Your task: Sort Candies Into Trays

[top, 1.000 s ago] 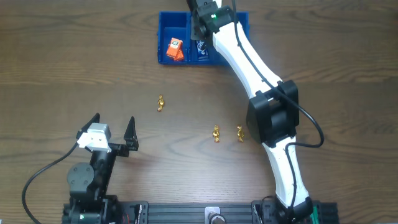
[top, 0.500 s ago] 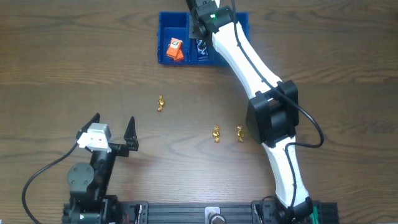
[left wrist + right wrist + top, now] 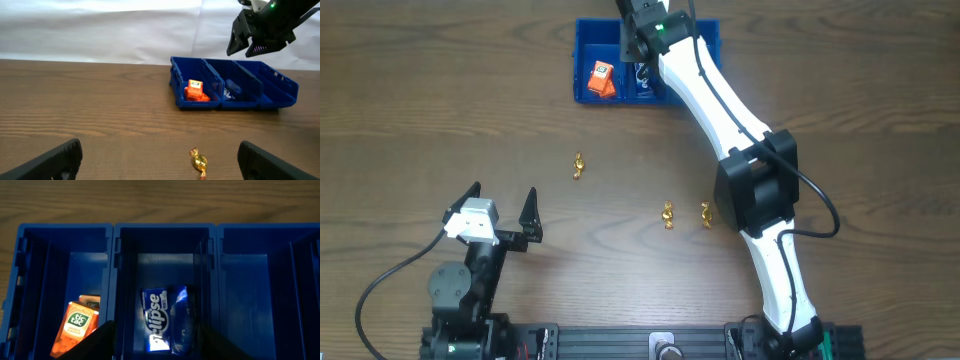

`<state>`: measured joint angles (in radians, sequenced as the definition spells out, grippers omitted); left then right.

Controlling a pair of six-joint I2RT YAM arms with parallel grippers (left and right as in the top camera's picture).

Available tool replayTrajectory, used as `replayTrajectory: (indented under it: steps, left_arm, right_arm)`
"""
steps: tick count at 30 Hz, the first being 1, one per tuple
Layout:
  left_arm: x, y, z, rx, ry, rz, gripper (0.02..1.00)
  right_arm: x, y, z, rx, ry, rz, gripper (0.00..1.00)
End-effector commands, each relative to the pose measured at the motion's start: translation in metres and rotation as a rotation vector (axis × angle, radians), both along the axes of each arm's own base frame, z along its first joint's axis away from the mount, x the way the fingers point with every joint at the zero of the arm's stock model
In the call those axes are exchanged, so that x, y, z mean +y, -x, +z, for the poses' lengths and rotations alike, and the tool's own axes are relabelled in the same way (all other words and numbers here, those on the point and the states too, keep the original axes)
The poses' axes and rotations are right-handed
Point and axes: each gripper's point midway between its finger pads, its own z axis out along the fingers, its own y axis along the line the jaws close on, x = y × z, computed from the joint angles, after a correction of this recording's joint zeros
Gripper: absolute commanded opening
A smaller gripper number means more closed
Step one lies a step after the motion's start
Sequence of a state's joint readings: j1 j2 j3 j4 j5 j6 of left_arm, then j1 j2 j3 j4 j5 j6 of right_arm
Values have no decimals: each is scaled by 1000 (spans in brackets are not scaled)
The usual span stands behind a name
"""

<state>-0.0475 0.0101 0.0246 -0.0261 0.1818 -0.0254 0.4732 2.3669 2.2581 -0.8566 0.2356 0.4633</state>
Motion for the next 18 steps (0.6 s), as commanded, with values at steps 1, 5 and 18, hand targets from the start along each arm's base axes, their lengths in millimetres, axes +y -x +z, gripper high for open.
replayTrajectory:
  steps: [1, 5, 18]
  left_arm:
    - [-2, 1, -16, 46, -3, -14, 998]
    - [-2, 1, -16, 46, -3, -14, 996]
    - [-2, 1, -16, 46, -3, -14, 998]
  right_arm:
    - [5, 1, -4, 9, 11, 7, 627]
    - [19, 11, 22, -26, -8, 36, 766]
    - [107, 135, 4, 192, 54, 190, 998]
